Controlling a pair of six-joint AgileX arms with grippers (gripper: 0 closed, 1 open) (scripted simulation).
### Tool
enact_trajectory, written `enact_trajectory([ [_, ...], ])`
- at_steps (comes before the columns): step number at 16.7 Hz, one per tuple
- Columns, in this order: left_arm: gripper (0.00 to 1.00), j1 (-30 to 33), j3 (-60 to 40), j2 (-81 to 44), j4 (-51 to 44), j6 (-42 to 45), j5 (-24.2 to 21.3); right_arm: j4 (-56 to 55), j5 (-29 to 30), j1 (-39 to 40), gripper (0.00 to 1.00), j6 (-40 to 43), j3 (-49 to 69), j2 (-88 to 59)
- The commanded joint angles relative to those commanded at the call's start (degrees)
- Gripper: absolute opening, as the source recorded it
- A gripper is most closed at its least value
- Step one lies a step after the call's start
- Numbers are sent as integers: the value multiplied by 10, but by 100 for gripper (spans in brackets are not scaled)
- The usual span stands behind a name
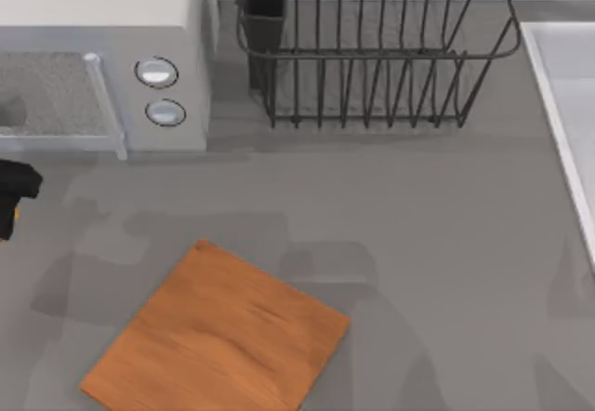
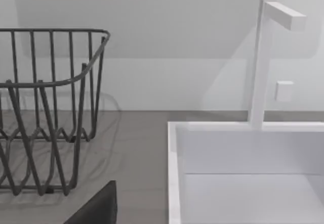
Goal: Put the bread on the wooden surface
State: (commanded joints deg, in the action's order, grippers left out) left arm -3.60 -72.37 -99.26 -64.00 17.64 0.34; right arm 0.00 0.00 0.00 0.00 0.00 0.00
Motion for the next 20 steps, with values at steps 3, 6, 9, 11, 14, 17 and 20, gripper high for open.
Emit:
enact_trajectory([
  [3, 0, 17, 25, 3, 22, -123, 5, 0, 0, 0, 100, 0, 0, 0],
  [6, 0, 48, 49, 9, 49, -296, 11, 0, 0, 0, 100, 0, 0, 0],
  [9, 0, 94, 68, 16, 73, -517, 15, 0, 0, 0, 100, 0, 0, 0],
  [11, 0, 133, 78, 20, 83, -685, 15, 0, 0, 0, 100, 0, 0, 0],
  [14, 0, 200, 90, 25, 90, -934, 12, 0, 0, 0, 100, 0, 0, 0],
  [17, 0, 273, 97, 28, 88, -1146, 6, 0, 0, 0, 100, 0, 0, 0],
  [20, 0, 347, 98, 30, 78, -1307, 0, 0, 0, 0, 100, 0, 0, 0],
])
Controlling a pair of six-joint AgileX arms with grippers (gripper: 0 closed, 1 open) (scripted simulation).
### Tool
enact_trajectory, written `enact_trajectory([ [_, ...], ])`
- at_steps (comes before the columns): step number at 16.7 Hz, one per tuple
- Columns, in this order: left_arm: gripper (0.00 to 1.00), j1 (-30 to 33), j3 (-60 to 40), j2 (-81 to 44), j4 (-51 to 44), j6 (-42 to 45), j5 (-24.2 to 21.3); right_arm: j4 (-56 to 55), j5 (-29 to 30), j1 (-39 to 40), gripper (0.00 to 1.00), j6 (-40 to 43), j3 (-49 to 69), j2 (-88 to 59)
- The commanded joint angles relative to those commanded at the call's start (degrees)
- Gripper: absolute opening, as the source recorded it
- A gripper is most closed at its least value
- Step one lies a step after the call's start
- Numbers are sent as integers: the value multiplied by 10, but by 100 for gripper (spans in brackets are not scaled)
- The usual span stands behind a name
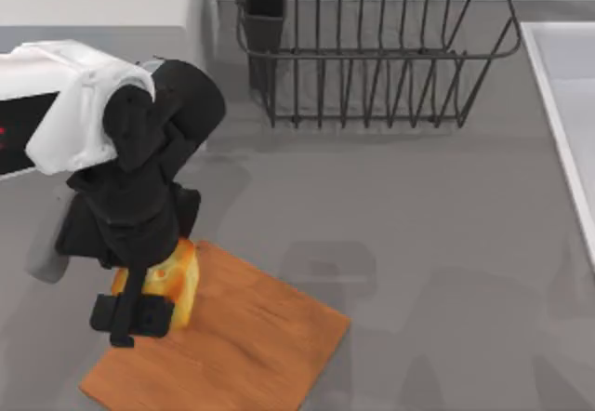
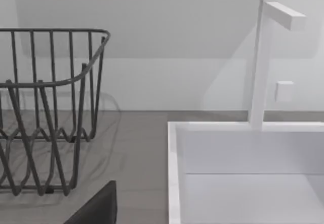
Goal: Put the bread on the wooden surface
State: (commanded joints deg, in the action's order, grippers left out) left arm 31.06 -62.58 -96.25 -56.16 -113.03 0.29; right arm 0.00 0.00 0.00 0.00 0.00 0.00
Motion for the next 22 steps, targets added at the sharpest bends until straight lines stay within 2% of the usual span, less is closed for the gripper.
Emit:
enact_trajectory([
  [3, 0, 63, -5, 3, -10, -112, -3, 0, 0, 0, 100, 0, 0, 0],
  [6, 0, 102, -10, 7, -15, -171, -2, 0, 0, 0, 100, 0, 0, 0],
  [13, 0, 107, -10, 4, -15, -180, -2, 0, 0, 0, 100, 0, 0, 0],
  [22, 0, 108, 30, -21, 52, -181, -2, 0, 0, 0, 100, 0, 0, 0],
])
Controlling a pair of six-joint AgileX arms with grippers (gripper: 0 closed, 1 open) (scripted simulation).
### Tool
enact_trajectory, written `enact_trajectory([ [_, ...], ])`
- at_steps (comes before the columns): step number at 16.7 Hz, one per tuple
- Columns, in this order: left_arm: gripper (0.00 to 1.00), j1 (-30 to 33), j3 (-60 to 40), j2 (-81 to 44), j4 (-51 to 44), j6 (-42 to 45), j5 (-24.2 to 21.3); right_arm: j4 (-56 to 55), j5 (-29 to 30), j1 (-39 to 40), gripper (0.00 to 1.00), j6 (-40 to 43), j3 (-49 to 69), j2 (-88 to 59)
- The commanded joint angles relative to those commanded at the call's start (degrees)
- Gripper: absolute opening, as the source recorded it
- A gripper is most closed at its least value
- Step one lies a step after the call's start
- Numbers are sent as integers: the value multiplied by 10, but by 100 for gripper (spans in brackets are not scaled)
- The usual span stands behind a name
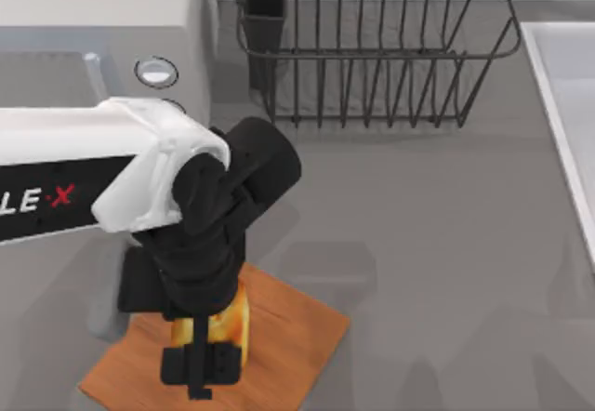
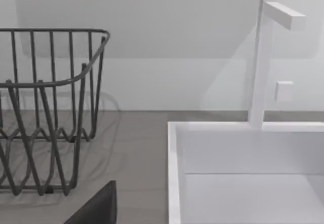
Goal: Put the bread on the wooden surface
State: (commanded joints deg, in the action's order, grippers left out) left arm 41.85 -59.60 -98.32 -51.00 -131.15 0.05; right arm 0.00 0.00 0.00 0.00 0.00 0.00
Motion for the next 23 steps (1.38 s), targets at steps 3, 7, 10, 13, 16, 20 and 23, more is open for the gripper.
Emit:
enact_trajectory([
  [3, 0, 1, 15, -8, 29, 0, 0, 0, 0, 0, 100, 0, 0, 0],
  [7, 0, 1, 22, -13, 37, 1, 0, 0, 0, 0, 100, 0, 0, 0],
  [10, 15, 1, 22, -13, 37, 1, 0, 0, 0, 0, 100, 0, 0, 0],
  [13, 38, 1, 22, -13, 37, 1, 0, 0, 0, 0, 100, 0, 0, 0],
  [16, 60, 1, 22, -13, 37, 1, 0, 0, 0, 0, 100, 0, 0, 0],
  [20, 90, 1, 22, -13, 37, 1, 0, 0, 0, 0, 100, 0, 0, 0],
  [23, 100, 1, 22, -13, 37, 1, 0, 0, 0, 0, 100, 0, 0, 0],
])
